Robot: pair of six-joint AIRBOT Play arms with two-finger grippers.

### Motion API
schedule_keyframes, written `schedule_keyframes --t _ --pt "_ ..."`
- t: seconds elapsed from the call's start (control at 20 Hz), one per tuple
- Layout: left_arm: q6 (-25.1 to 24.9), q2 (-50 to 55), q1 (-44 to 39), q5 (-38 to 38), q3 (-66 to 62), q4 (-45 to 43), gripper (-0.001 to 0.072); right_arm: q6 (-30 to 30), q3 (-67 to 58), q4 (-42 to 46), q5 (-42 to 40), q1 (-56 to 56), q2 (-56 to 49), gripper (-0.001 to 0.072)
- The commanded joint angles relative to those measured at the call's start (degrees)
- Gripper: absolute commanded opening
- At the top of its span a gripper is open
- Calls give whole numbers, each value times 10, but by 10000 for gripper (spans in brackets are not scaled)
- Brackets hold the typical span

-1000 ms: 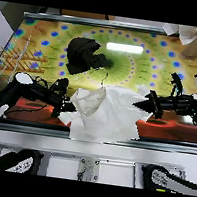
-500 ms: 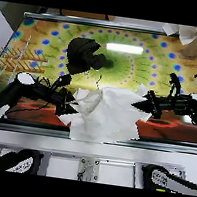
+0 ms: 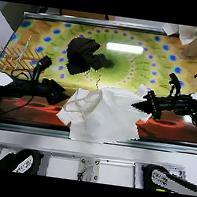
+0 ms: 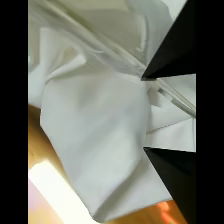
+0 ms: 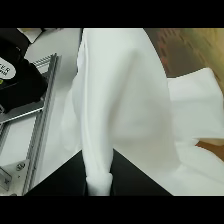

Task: Fold the clothes and pants, and hang the long-sleeved shirts on hangers.

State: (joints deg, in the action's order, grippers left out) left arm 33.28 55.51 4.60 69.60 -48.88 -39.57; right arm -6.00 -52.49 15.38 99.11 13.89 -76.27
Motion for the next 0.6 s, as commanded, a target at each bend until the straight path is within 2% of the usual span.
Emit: schedule_keyframes --t 0.0,0.1,0.15,0.2,0.25,0.3,0.45,0.55 --pt "236 -49 38 -26 0 -38 373 6 -1 -7 -9 1 26 31" --pt "411 -74 9 -14 0 -152 374 15 -1 -7 -28 1 49 31" --pt "488 -85 -19 1 0 -207 377 15 -1 -7 -38 1 59 30" --pt "548 -94 -52 12 0 -247 414 16 -1 -7 -46 1 68 31" --pt "600 -101 -85 13 0 -263 594 20 -1 -7 -49 1 73 30" --pt "650 -107 -121 5 0 -270 636 28 -1 -6 -49 1 76 30" --pt "745 -86 -207 -28 0 -269 608 30 -1 -6 -48 1 77 31" --pt "773 -48 -259 -47 0 -269 608 30 -1 -6 -48 1 77 31"
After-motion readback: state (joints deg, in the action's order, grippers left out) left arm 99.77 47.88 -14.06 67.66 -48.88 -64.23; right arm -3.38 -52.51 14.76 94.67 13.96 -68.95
